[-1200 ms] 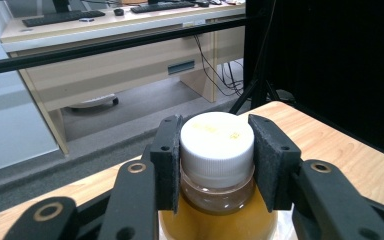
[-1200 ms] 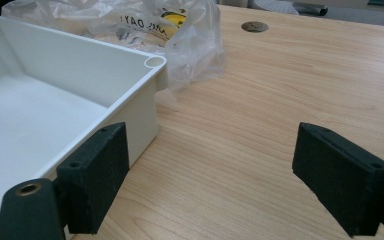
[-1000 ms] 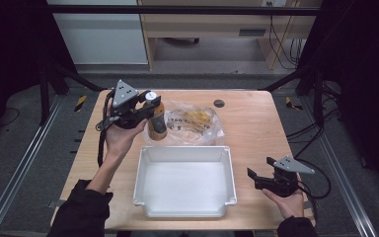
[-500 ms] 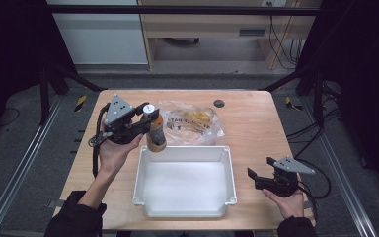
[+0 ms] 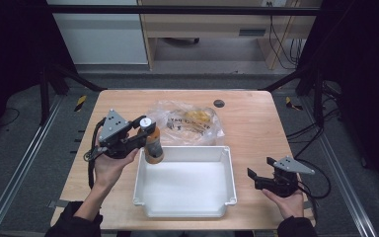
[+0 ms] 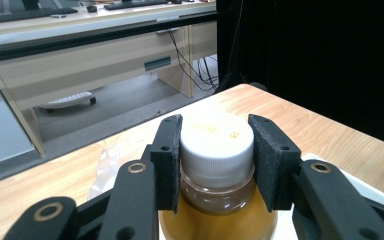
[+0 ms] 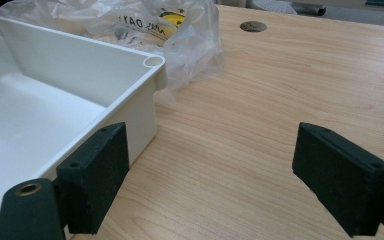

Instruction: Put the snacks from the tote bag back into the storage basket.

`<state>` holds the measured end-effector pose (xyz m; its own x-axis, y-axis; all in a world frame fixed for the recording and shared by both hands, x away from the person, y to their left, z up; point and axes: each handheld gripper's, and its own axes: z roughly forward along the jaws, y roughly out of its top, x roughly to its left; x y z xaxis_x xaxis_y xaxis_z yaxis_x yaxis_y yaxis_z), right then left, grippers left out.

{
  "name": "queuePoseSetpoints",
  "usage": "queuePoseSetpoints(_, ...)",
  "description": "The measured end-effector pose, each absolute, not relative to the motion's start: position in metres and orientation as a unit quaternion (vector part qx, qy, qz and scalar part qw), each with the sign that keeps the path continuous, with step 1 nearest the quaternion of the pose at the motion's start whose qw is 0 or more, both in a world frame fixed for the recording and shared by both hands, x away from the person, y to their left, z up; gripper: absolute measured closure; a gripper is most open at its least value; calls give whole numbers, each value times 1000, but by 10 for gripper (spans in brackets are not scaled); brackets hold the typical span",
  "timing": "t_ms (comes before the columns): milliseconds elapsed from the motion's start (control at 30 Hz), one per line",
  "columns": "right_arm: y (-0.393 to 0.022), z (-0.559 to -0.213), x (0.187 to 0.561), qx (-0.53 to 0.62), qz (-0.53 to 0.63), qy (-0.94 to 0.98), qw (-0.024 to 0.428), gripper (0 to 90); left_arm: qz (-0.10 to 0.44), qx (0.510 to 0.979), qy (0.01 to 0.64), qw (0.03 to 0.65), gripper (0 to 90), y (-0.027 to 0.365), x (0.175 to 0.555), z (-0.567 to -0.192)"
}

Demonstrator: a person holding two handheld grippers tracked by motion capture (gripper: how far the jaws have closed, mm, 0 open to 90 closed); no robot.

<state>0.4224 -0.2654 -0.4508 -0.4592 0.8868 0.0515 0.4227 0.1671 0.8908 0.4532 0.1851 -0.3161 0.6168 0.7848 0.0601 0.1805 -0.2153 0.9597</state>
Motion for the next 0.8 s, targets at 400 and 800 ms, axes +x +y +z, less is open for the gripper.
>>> queuePoseSetpoints(400,-265,-451,422,454,458,721,254,152,274,733,326,530,586,191,439,-334)
queuePoseSetpoints(800,-265,-451,422,454,457,722,254,152,260,743,332,520,586,192,433,-357)
